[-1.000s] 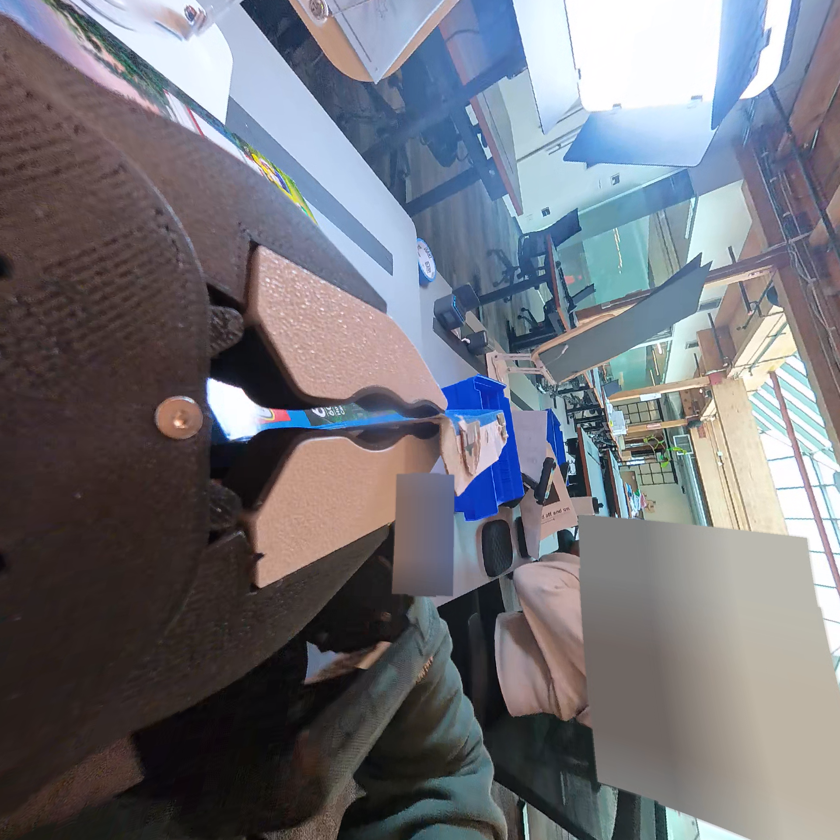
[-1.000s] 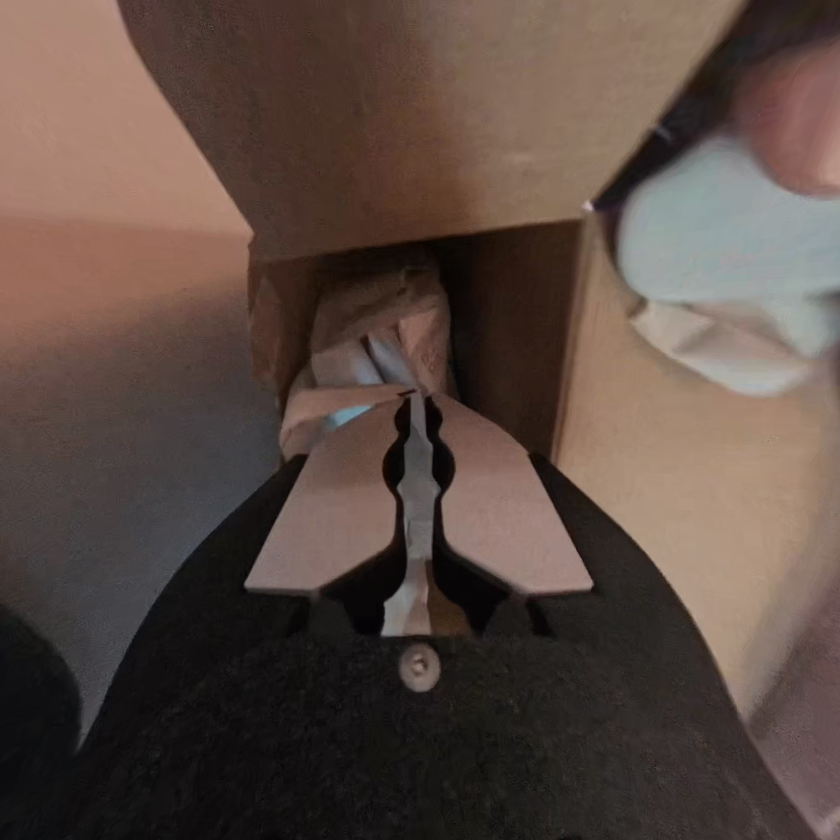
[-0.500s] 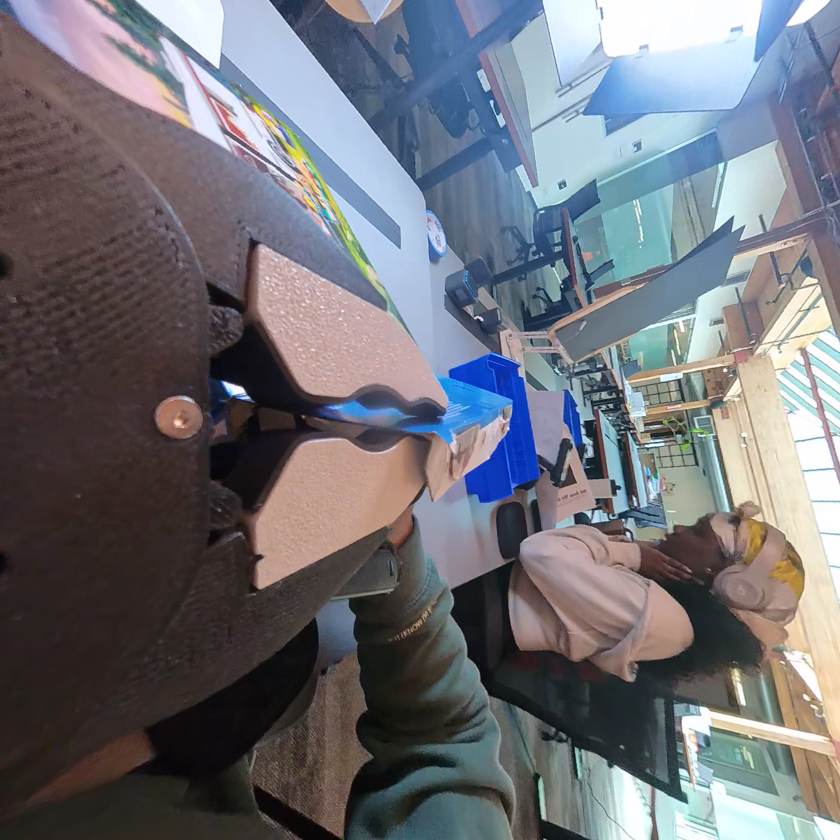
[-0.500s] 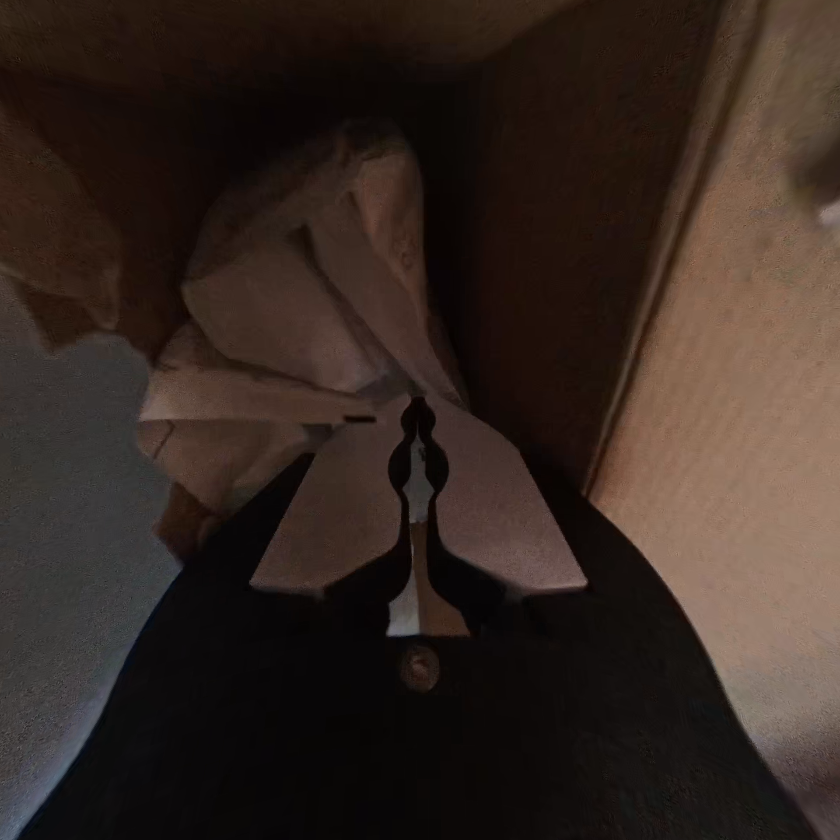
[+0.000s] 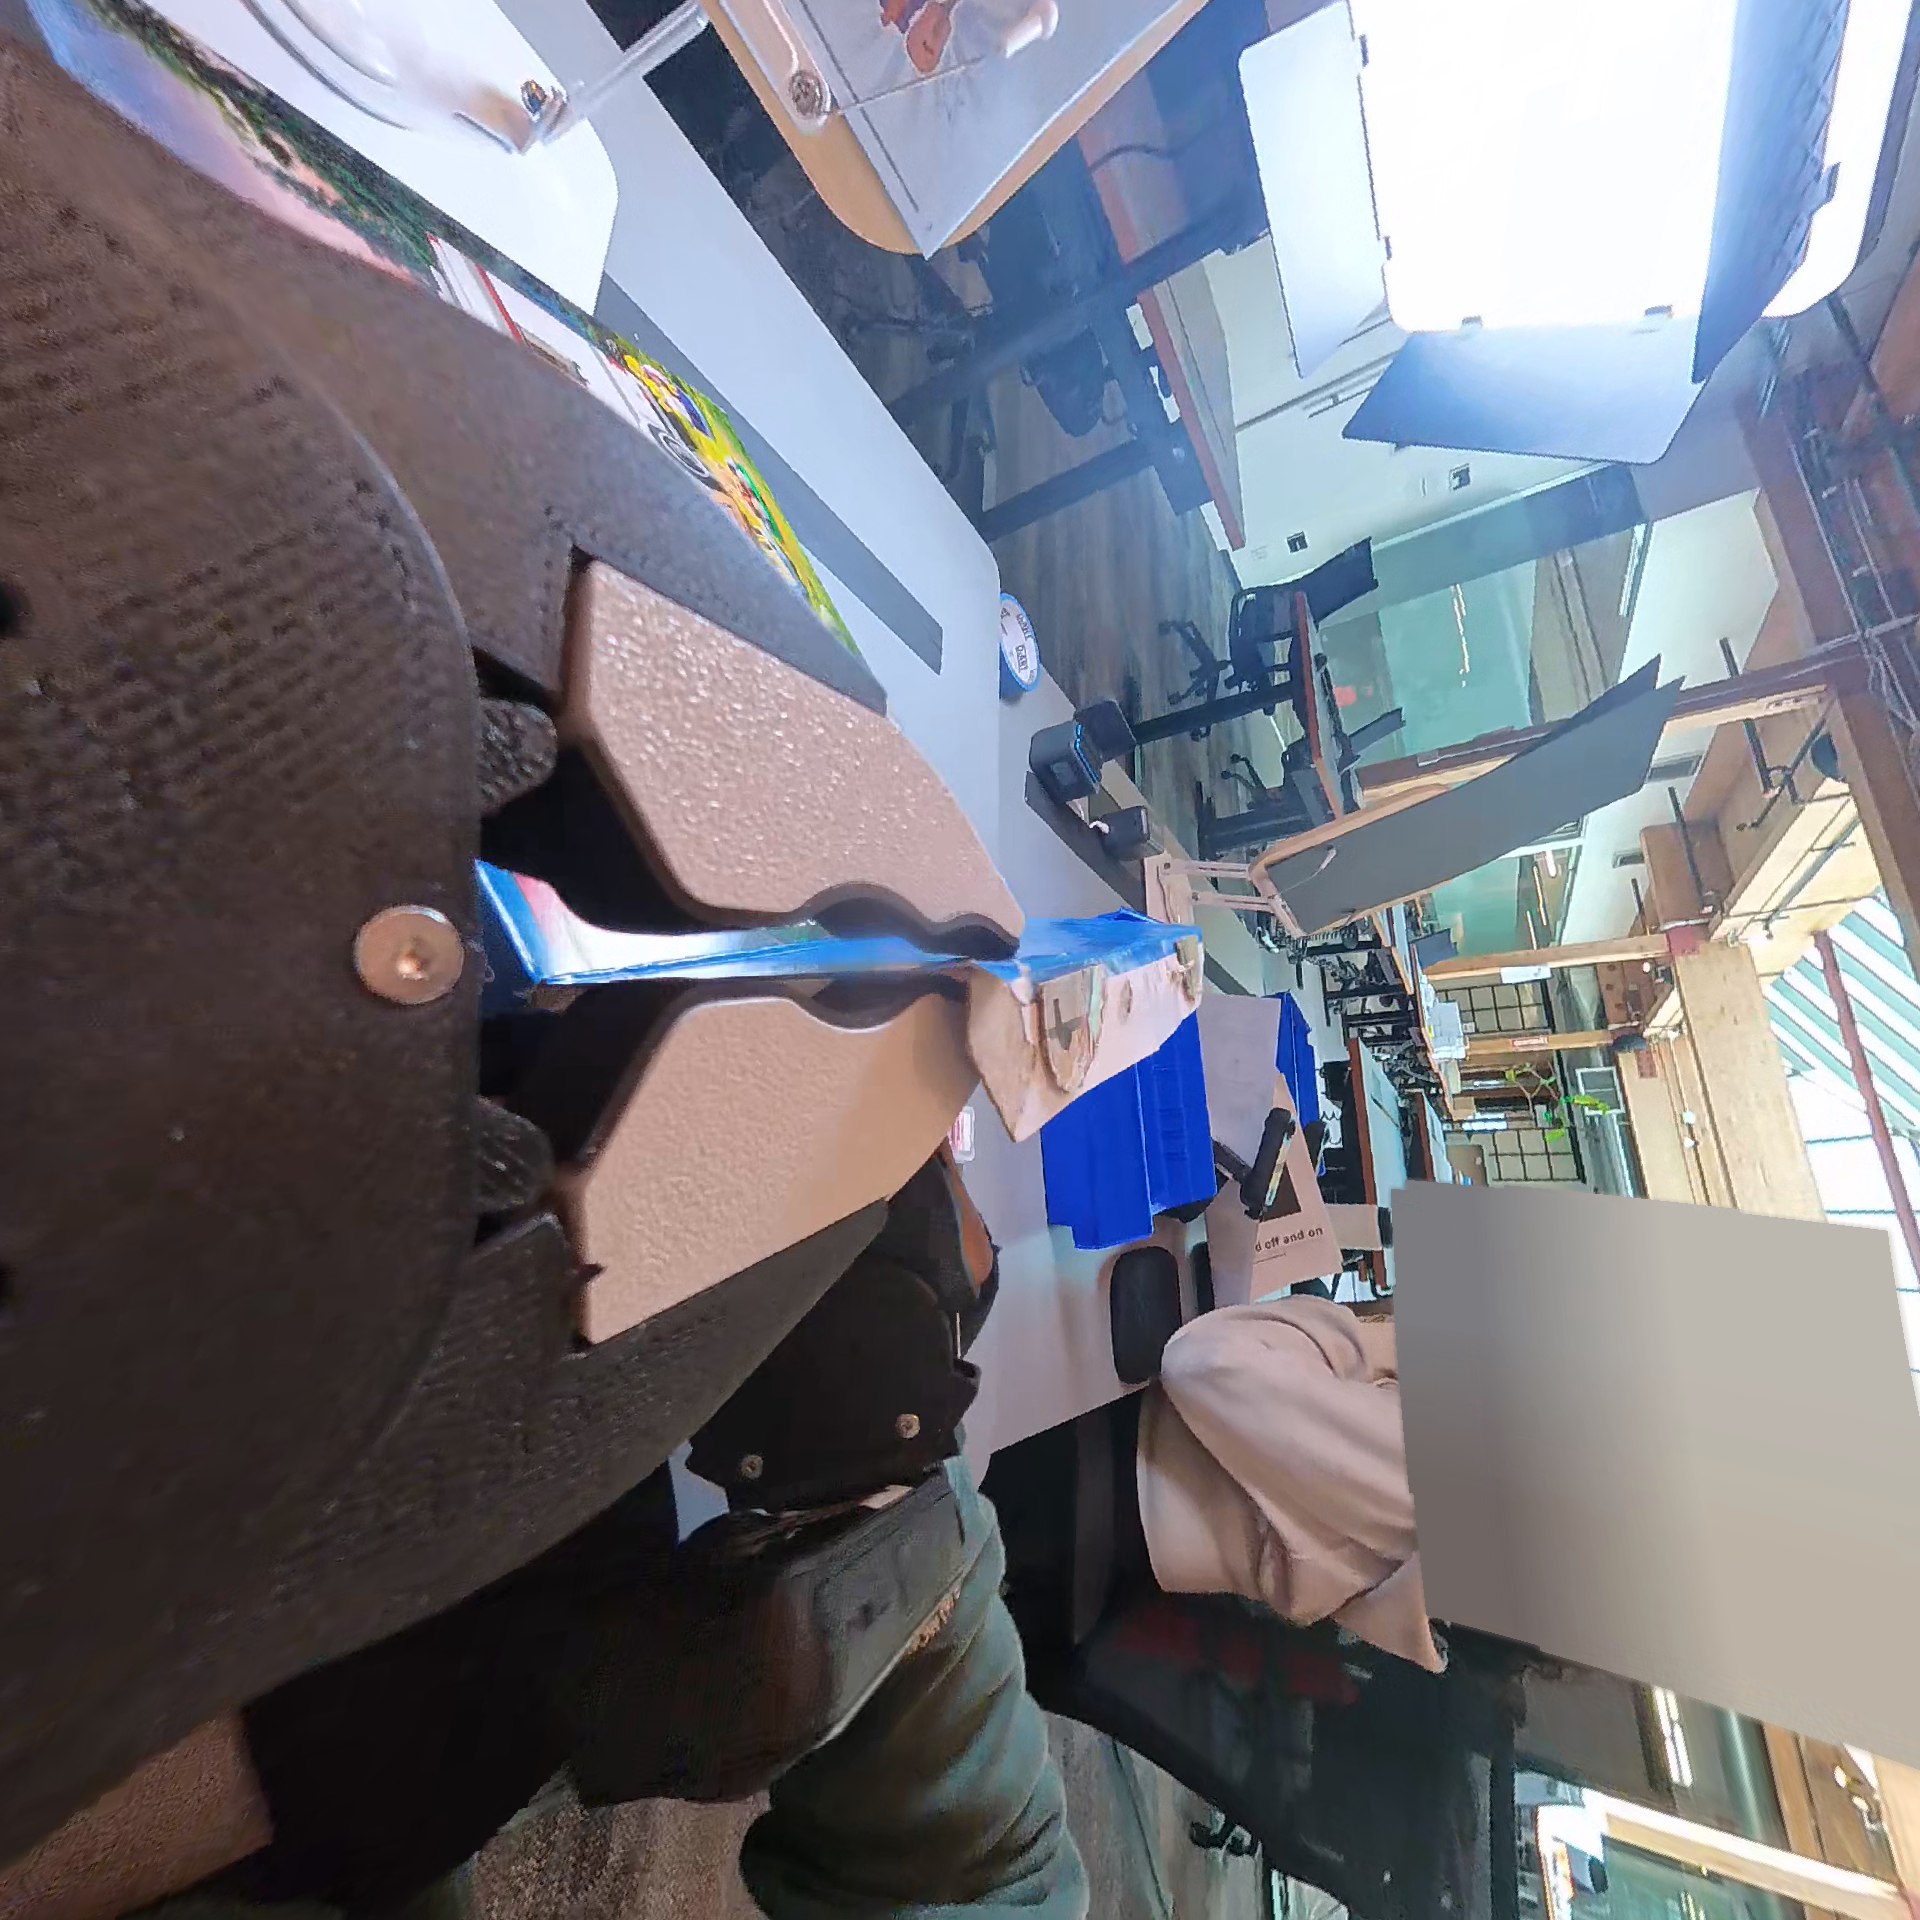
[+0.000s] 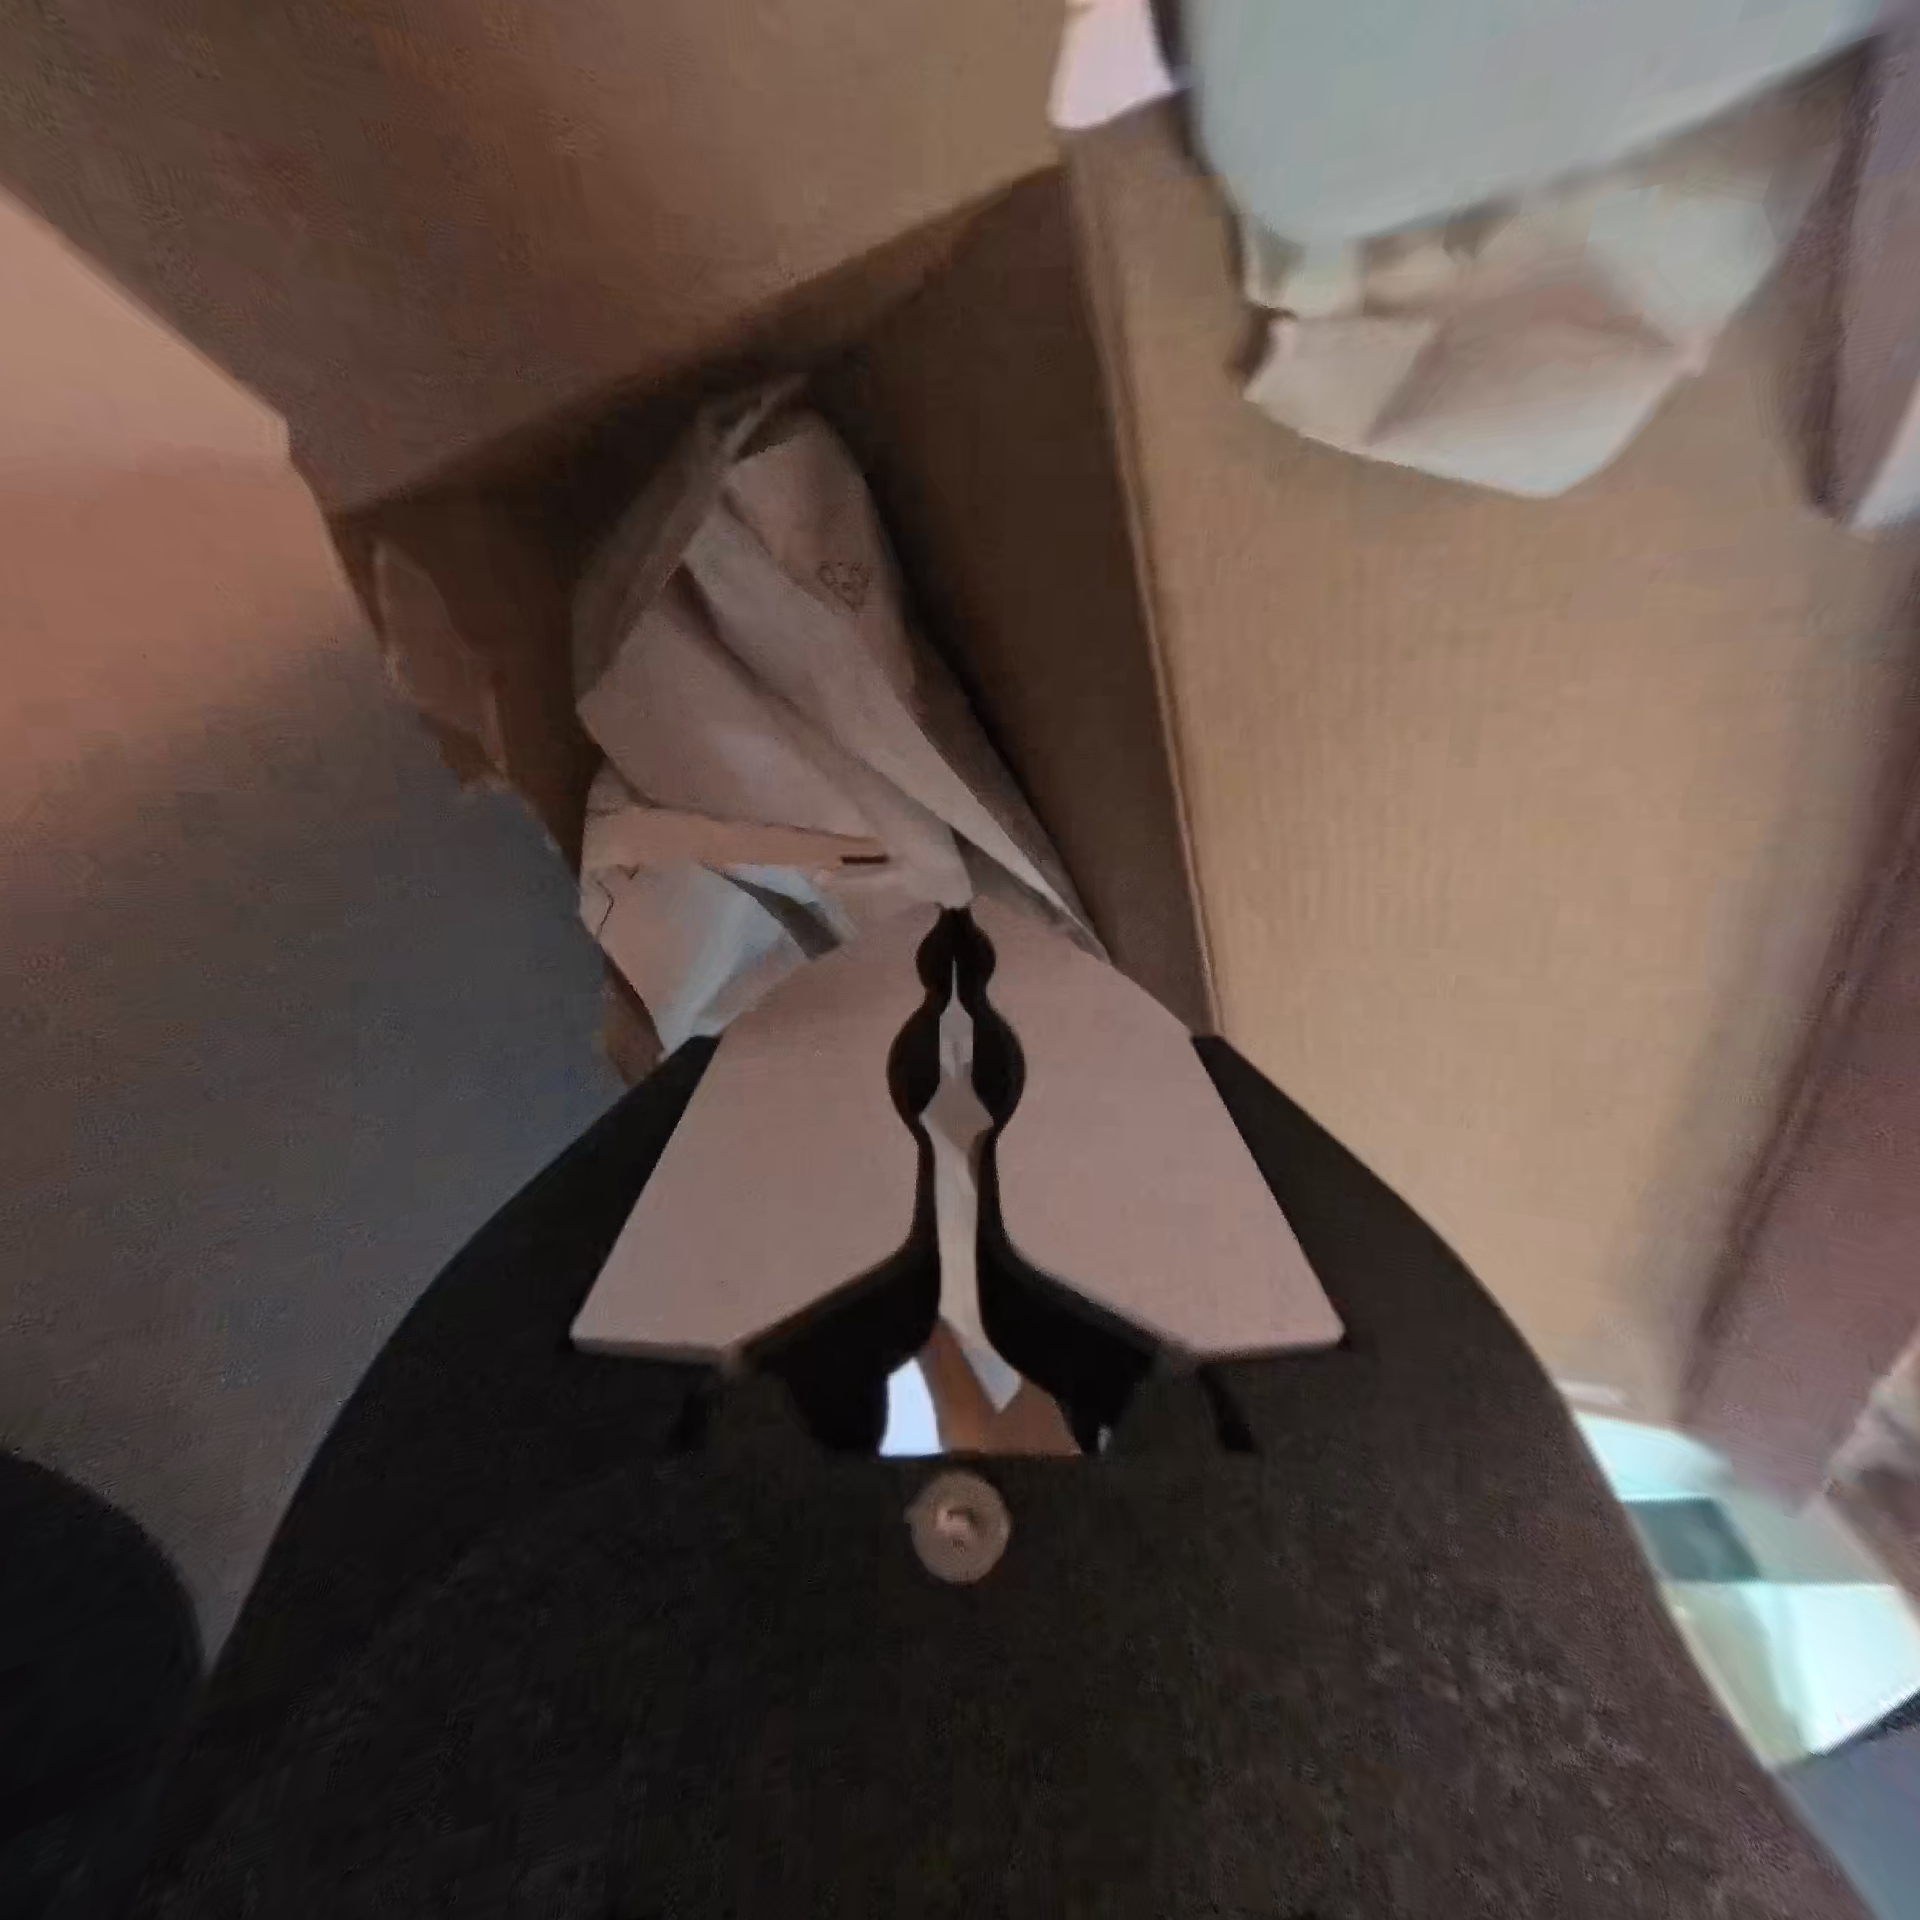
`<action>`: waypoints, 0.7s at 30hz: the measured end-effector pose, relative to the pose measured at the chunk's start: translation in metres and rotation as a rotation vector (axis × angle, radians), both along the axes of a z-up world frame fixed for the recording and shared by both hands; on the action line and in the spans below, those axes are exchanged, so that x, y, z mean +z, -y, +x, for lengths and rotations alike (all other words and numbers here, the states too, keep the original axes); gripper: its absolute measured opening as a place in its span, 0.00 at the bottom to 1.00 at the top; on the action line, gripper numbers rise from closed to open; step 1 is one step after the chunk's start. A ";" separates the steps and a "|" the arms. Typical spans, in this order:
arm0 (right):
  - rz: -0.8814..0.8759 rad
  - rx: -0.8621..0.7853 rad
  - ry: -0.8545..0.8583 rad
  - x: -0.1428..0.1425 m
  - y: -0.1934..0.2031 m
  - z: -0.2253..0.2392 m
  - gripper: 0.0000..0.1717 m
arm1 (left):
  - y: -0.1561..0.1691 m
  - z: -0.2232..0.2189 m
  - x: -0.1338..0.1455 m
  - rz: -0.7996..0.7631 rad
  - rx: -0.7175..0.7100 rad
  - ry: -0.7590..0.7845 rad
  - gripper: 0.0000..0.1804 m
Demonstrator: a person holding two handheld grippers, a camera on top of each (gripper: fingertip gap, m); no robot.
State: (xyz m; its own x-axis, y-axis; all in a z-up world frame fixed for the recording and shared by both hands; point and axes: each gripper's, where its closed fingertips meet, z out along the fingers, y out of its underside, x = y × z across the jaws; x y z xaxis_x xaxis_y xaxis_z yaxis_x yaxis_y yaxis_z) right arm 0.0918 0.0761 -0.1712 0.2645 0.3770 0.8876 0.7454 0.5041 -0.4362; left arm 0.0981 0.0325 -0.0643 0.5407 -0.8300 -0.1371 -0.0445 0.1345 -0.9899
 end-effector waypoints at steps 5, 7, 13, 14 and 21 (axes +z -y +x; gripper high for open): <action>-0.213 -0.020 -0.171 0.000 -0.008 -0.010 0.00 | 0.001 0.010 -0.007 -0.029 0.003 0.012 0.01; -0.197 -0.034 -0.145 -0.003 -0.015 -0.017 0.00 | 0.006 0.015 -0.005 -0.030 -0.011 0.024 0.02; -0.167 0.000 -0.037 -0.012 -0.019 -0.039 0.00 | 0.002 0.007 -0.006 -0.053 -0.008 0.028 0.02; -0.147 0.007 -0.021 -0.012 -0.018 -0.040 0.00 | 0.001 0.006 -0.006 -0.049 -0.001 0.025 0.02; -0.113 0.124 -0.097 0.004 0.020 -0.006 0.00 | 0.006 -0.013 -0.020 0.023 0.013 -0.054 0.02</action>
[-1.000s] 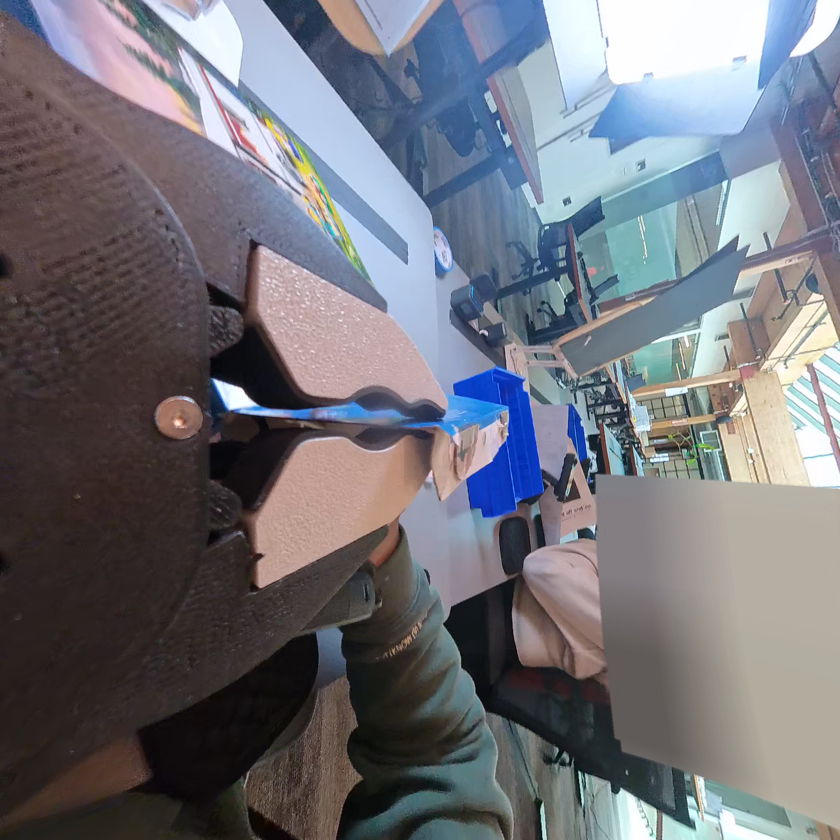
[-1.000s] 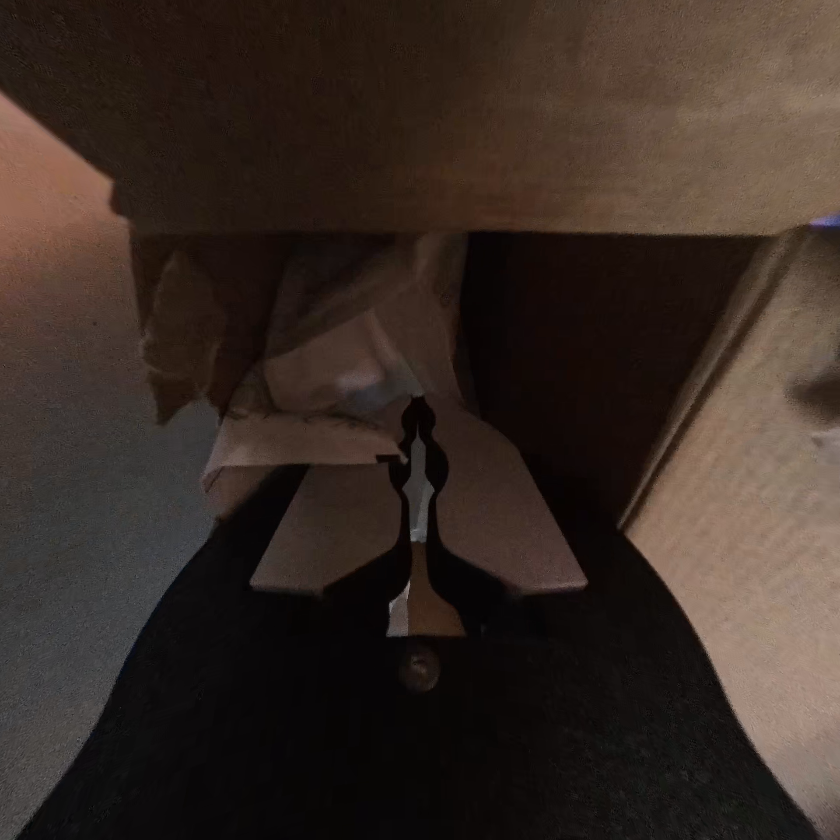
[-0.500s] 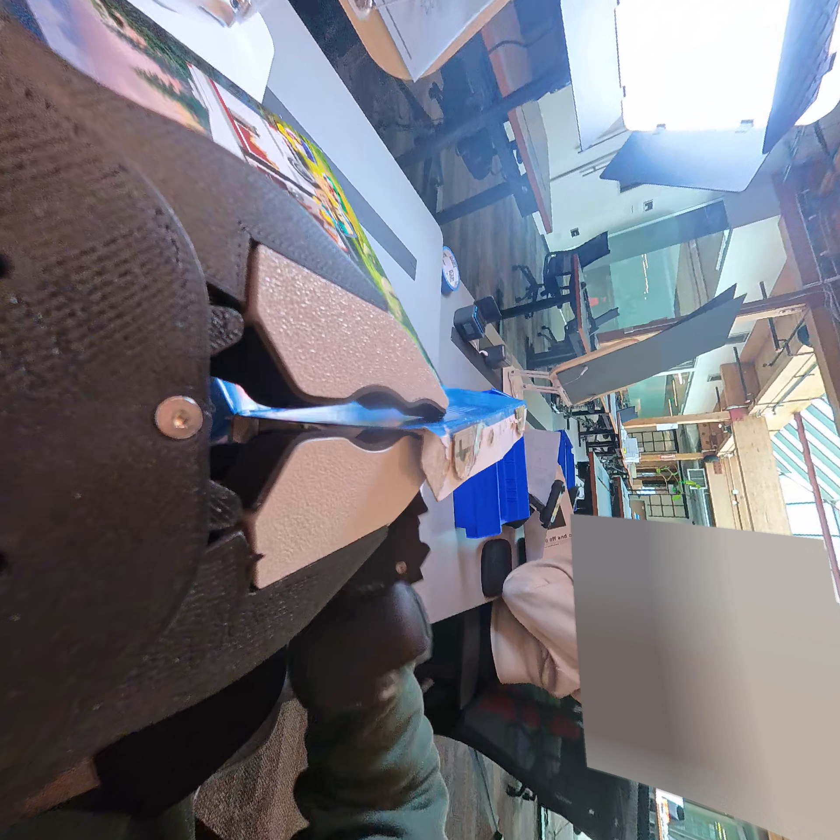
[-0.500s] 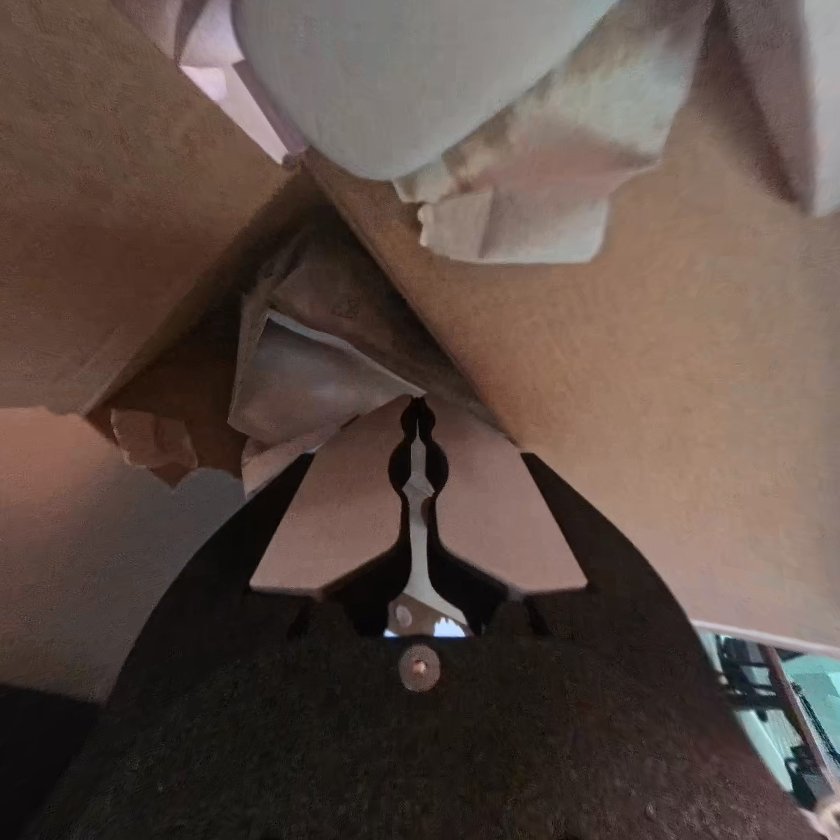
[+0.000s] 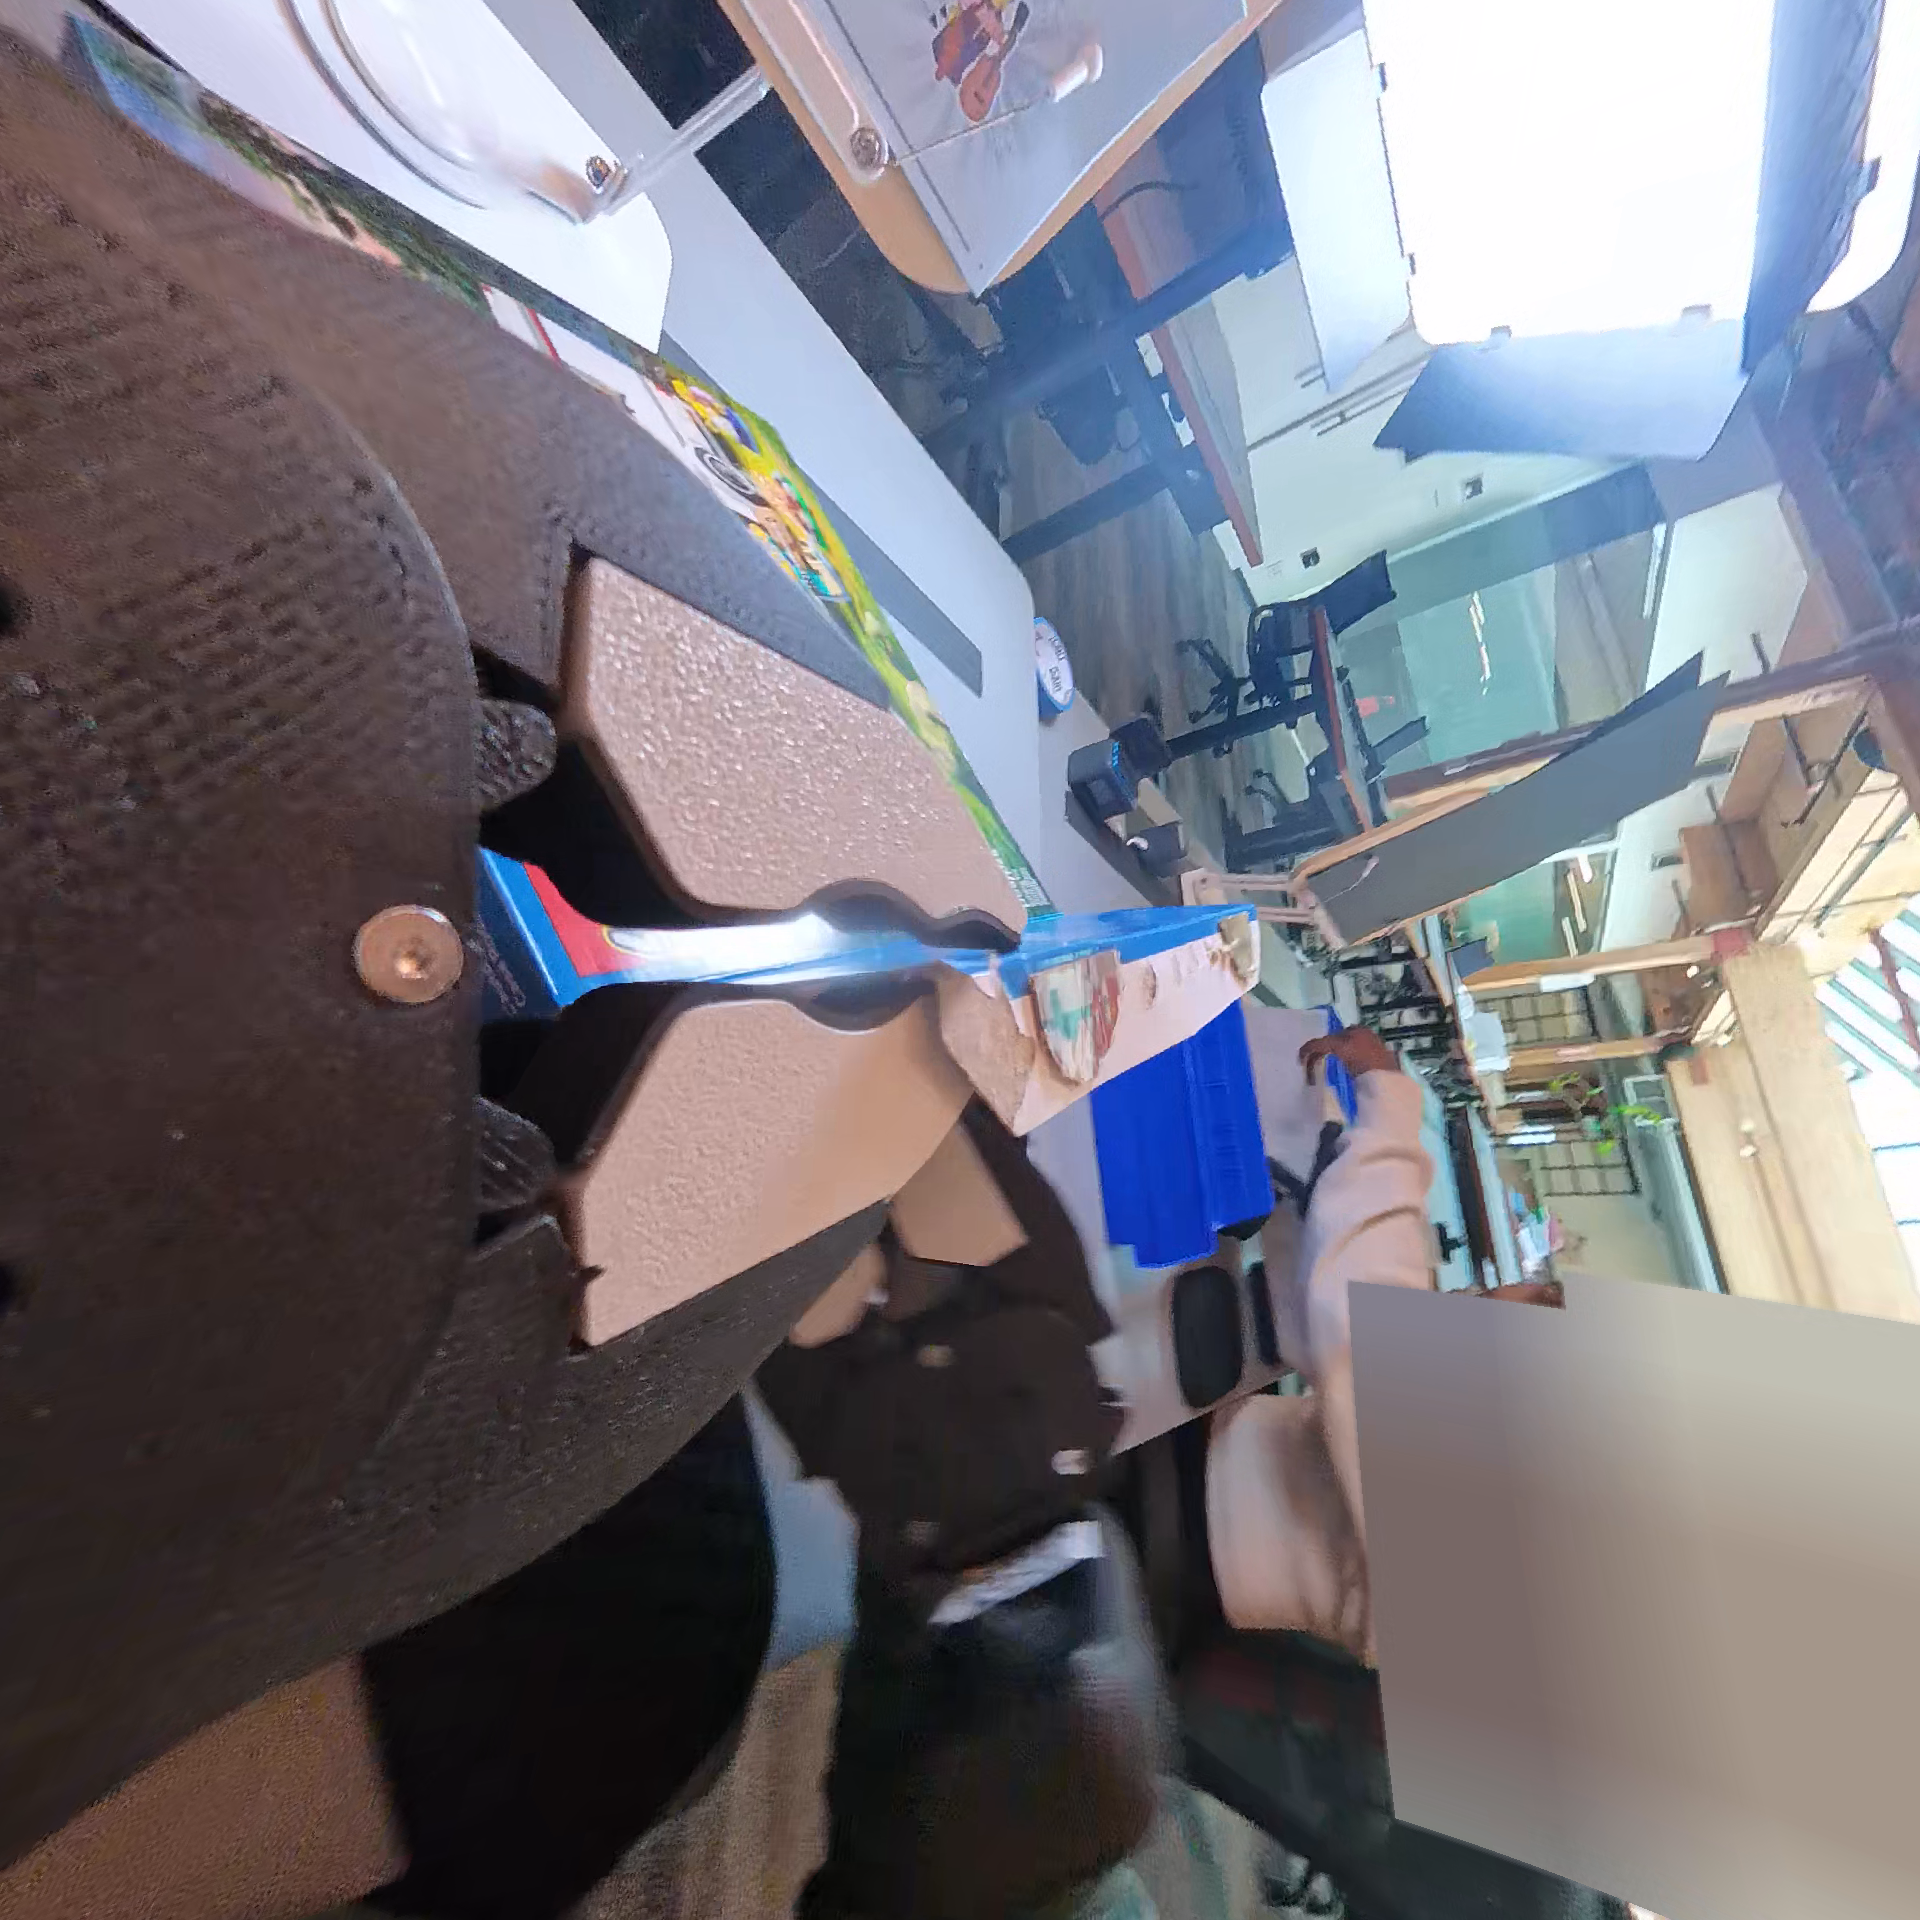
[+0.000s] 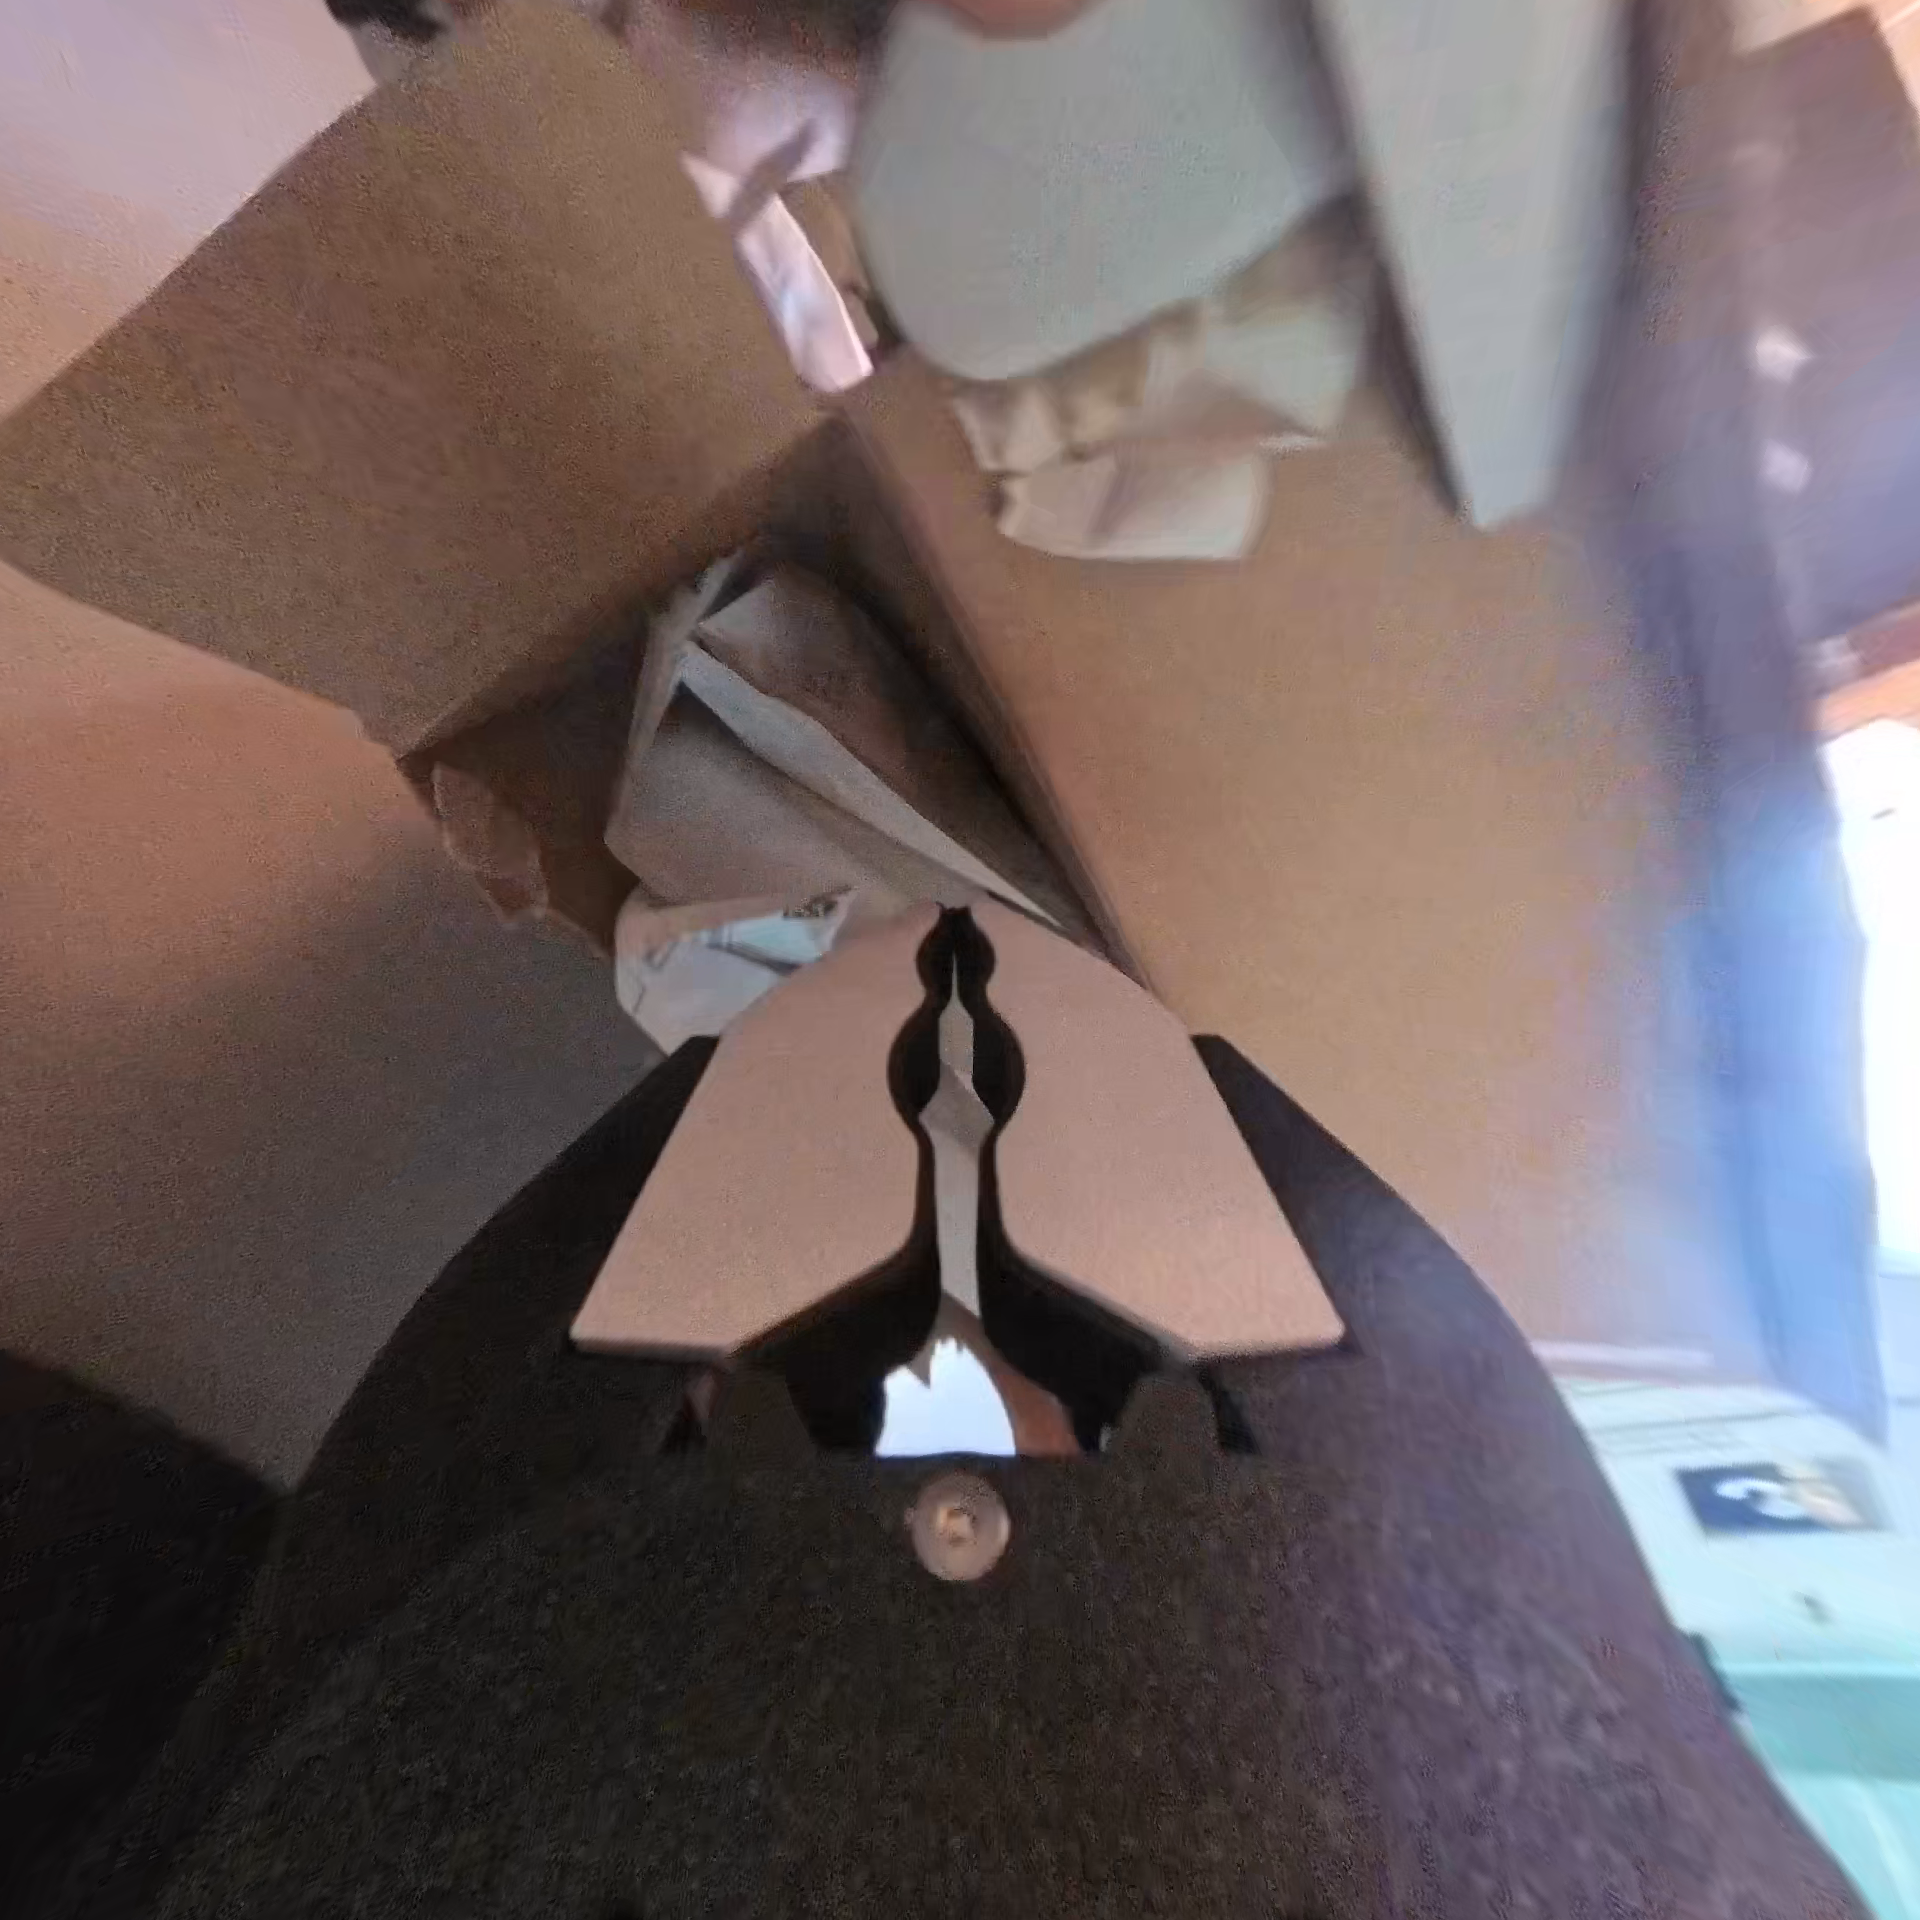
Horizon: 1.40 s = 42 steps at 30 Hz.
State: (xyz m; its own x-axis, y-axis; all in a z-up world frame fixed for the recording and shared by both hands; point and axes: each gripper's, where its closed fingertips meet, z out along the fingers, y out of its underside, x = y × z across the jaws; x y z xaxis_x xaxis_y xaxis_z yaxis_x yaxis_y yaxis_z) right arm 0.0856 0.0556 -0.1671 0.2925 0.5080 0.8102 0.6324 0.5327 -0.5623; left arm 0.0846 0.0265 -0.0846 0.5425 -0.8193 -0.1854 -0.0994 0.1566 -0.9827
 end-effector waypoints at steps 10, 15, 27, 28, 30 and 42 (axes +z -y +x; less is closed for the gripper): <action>-0.498 -0.084 -0.518 0.001 0.027 0.147 0.15 | 0.055 -0.026 -0.071 -0.200 -0.168 -0.131 0.42; -0.532 -0.182 -0.666 0.001 -0.006 0.181 0.21 | -0.011 -0.129 -0.039 -0.073 0.240 -0.186 0.34; -0.281 -0.296 -0.870 0.016 -0.046 0.217 0.20 | -0.249 -0.457 -0.141 -0.118 1.240 -0.806 0.40; -0.242 -0.306 -0.872 0.019 -0.045 0.222 0.18 | -0.259 -0.466 -0.154 -0.127 1.236 -0.827 0.41; -0.201 -0.322 -0.859 0.018 -0.046 0.229 0.17 | -0.276 -0.479 -0.171 -0.146 1.210 -0.849 0.42; -0.261 -0.391 -0.843 0.001 -0.066 0.232 0.16 | -0.322 -0.523 -0.193 -0.147 1.050 -1.131 0.19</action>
